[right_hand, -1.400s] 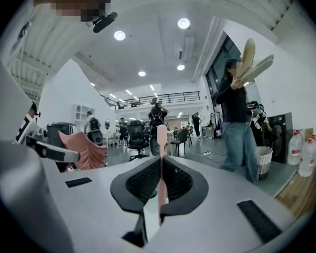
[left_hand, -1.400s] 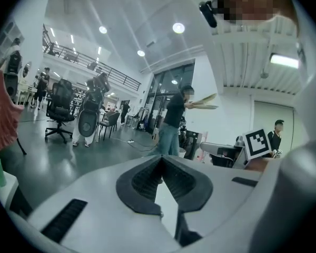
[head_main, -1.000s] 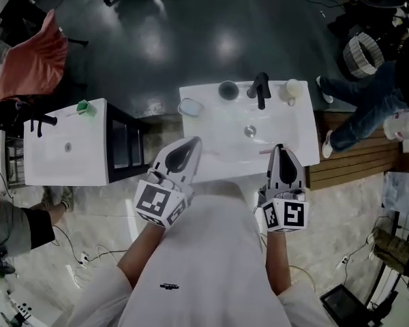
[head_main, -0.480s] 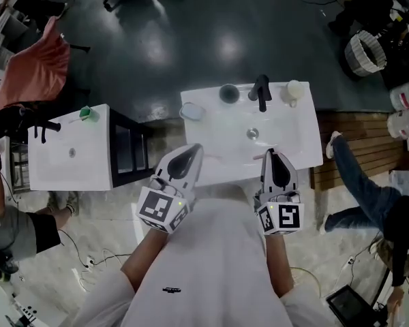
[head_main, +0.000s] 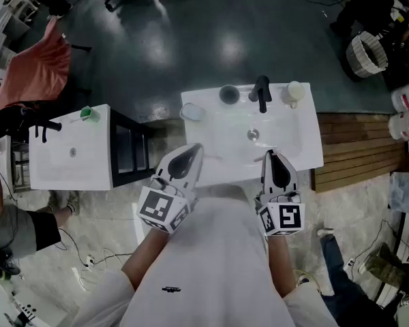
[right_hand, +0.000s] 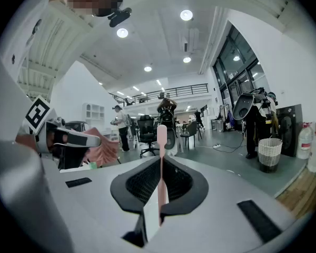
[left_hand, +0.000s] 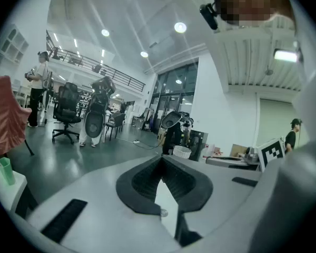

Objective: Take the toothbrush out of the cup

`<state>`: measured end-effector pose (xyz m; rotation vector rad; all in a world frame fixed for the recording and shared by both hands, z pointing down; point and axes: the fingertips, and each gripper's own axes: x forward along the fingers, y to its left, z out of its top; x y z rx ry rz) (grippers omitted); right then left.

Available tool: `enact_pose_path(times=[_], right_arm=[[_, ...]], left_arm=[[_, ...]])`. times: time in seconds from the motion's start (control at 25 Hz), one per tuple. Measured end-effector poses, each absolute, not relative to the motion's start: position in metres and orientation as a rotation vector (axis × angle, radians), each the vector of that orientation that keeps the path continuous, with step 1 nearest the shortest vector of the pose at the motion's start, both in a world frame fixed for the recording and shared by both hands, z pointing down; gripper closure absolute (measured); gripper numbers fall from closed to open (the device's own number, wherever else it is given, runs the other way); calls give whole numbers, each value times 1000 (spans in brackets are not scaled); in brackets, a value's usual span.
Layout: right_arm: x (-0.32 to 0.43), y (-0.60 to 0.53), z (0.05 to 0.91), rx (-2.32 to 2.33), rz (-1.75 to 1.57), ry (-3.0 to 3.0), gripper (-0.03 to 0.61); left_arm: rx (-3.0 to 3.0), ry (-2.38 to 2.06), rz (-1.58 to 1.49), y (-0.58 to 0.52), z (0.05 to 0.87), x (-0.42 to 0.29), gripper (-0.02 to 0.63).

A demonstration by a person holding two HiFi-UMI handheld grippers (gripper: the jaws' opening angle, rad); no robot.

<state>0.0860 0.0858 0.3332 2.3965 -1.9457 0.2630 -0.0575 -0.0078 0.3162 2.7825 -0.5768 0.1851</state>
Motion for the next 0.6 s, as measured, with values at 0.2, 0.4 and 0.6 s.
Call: enact_pose_path(times=[0.2,0.4,0.6], right_arm=[[84,87,336,2378,276,-1963,571],[83,87,337,2379,284,-1966,571],[77,83,335,2377,276,-1975,571]], left_arm=[[2772,-593,191,-6,318,-59,611],[2773,-607,186,-9,317,-63,611],[2773,-614,177,-11,316,-68,611]])
